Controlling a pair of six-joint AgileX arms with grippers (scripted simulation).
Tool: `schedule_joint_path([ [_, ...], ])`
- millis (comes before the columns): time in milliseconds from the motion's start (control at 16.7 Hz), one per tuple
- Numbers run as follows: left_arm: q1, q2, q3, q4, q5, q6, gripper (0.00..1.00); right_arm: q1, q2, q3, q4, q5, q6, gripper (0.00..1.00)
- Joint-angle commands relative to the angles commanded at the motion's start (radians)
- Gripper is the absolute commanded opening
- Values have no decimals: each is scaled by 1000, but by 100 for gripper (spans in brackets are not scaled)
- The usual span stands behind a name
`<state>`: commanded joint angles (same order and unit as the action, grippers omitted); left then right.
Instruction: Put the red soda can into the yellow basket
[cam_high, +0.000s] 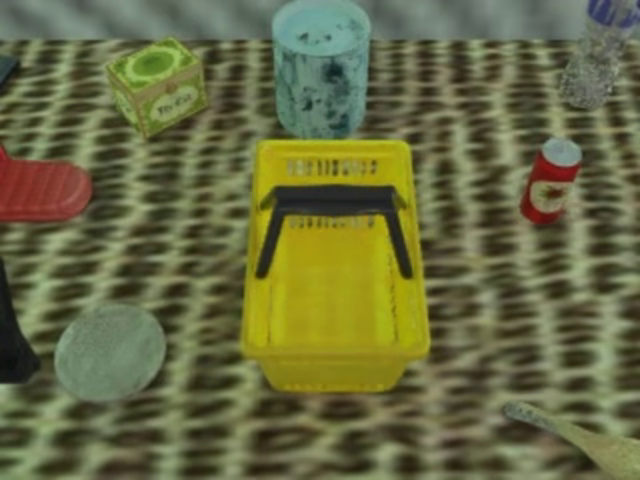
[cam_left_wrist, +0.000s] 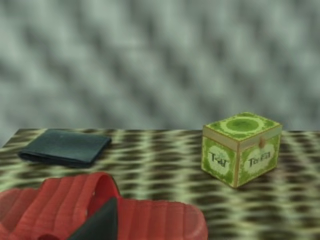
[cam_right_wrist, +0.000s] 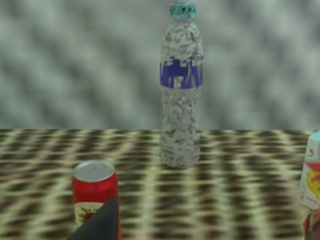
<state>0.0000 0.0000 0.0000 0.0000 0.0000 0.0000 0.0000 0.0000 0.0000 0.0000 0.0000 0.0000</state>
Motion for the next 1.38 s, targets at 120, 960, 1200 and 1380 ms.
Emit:
schedule_joint_path([
  [120, 0, 0, 0, 0, 0, 0, 100, 0, 0, 0, 0, 0, 0, 100],
  [960, 0, 0, 0, 0, 0, 0, 100, 86, 1020, 959, -634, 1, -242, 100],
  [1200, 0, 0, 0, 0, 0, 0, 100, 121, 1507, 1394, -914, 3, -346, 100],
  [1380, 0, 0, 0, 0, 0, 0, 100, 145, 1848, 1696, -1102, 5, -417, 100],
])
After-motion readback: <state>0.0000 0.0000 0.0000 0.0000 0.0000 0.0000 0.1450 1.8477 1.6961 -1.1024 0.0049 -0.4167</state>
